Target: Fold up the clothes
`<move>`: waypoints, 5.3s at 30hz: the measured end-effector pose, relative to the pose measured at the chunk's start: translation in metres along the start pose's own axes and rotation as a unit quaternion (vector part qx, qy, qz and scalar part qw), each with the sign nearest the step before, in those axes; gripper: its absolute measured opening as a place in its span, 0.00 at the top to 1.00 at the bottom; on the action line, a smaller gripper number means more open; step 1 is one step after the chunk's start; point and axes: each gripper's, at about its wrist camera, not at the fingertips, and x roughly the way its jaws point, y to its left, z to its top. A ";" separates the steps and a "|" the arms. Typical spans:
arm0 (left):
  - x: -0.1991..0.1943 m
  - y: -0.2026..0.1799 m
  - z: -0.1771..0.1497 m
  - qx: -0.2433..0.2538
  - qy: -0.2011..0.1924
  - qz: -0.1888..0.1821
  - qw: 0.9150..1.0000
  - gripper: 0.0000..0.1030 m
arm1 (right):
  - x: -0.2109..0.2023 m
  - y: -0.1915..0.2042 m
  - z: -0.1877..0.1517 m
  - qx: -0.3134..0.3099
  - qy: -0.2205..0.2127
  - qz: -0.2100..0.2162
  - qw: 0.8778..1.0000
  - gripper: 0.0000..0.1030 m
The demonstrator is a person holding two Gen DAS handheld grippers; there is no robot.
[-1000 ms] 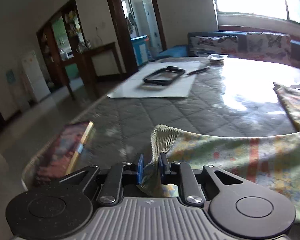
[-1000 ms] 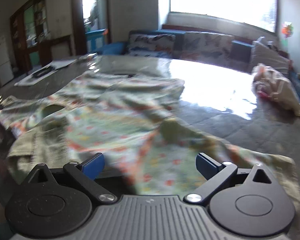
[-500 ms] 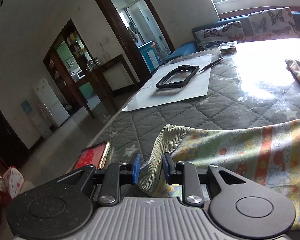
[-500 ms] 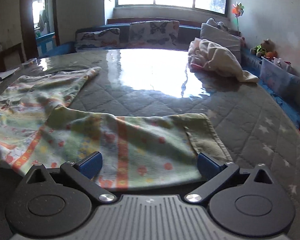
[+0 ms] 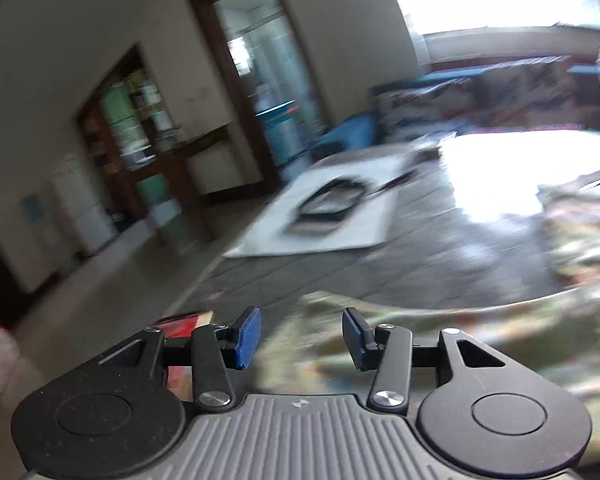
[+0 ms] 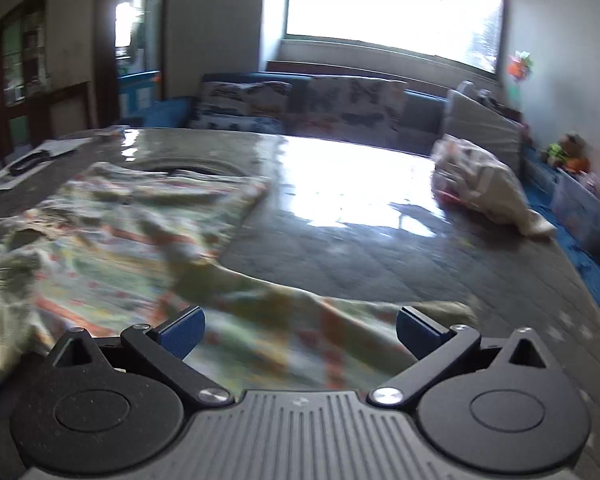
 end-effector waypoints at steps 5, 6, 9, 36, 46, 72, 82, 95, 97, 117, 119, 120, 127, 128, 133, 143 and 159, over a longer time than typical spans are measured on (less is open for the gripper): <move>-0.029 -0.056 0.001 0.030 -0.003 -0.139 0.990 0.55 | 0.018 0.039 0.008 -0.026 0.003 0.040 0.999 0.00; -0.033 -0.067 0.001 0.033 -0.002 -0.164 0.986 0.58 | 0.022 0.047 0.009 -0.032 0.004 0.049 0.998 0.00; -0.039 -0.095 0.001 0.050 0.001 -0.221 0.974 0.61 | 0.031 0.062 0.008 -0.044 0.013 0.060 0.997 0.00; -0.083 -0.080 -0.024 0.061 -0.020 -0.303 0.951 0.62 | -0.003 0.159 0.011 -0.140 0.021 0.235 0.962 0.34; -0.118 -0.083 -0.039 0.120 -0.064 -0.340 0.931 0.57 | 0.007 0.185 0.001 -0.165 0.056 0.253 0.952 0.86; -0.097 -0.109 -0.055 0.181 -0.050 -0.337 0.923 0.63 | 0.005 0.183 0.004 -0.154 0.052 0.266 0.950 0.66; -0.109 -0.118 -0.054 0.213 -0.077 -0.354 0.907 0.63 | -0.003 0.152 0.013 -0.081 0.025 0.251 0.964 0.95; -0.095 -0.140 -0.058 0.283 -0.070 -0.381 0.878 0.69 | 0.005 0.120 0.014 0.027 0.030 0.267 0.963 0.95; -0.093 -0.140 -0.057 0.284 -0.066 -0.391 0.873 0.82 | 0.005 0.120 0.013 0.029 0.029 0.268 0.963 0.95; -0.091 -0.136 -0.052 0.238 -0.039 -0.424 0.873 0.53 | 0.008 0.125 0.009 0.042 0.028 0.269 0.962 0.95; -0.091 -0.139 -0.054 0.250 -0.041 -0.422 0.870 0.54 | 0.008 0.126 0.009 0.042 0.028 0.270 0.962 0.95; -0.090 -0.139 -0.054 0.252 -0.040 -0.422 0.870 0.54 | 0.007 0.126 0.009 0.041 0.027 0.270 0.962 0.95; -0.078 -0.128 -0.048 0.203 -0.020 -0.428 0.880 0.77 | 0.007 0.123 0.008 0.047 0.025 0.270 0.962 0.95; -0.076 -0.128 -0.048 0.197 -0.016 -0.430 0.881 0.78 | 0.007 0.123 0.008 0.048 0.024 0.270 0.962 0.95; -0.073 -0.126 -0.048 0.168 -0.002 -0.446 0.879 0.91 | 0.004 0.125 0.011 0.044 0.017 0.280 0.959 0.95; -0.092 -0.120 -0.057 0.185 -0.002 -0.514 0.838 0.87 | 0.014 0.145 0.007 -0.005 0.058 0.313 0.948 0.83; -0.108 -0.065 -0.046 0.136 -0.082 -0.457 0.875 0.00 | 0.048 0.176 0.039 -0.086 0.007 0.241 0.967 0.82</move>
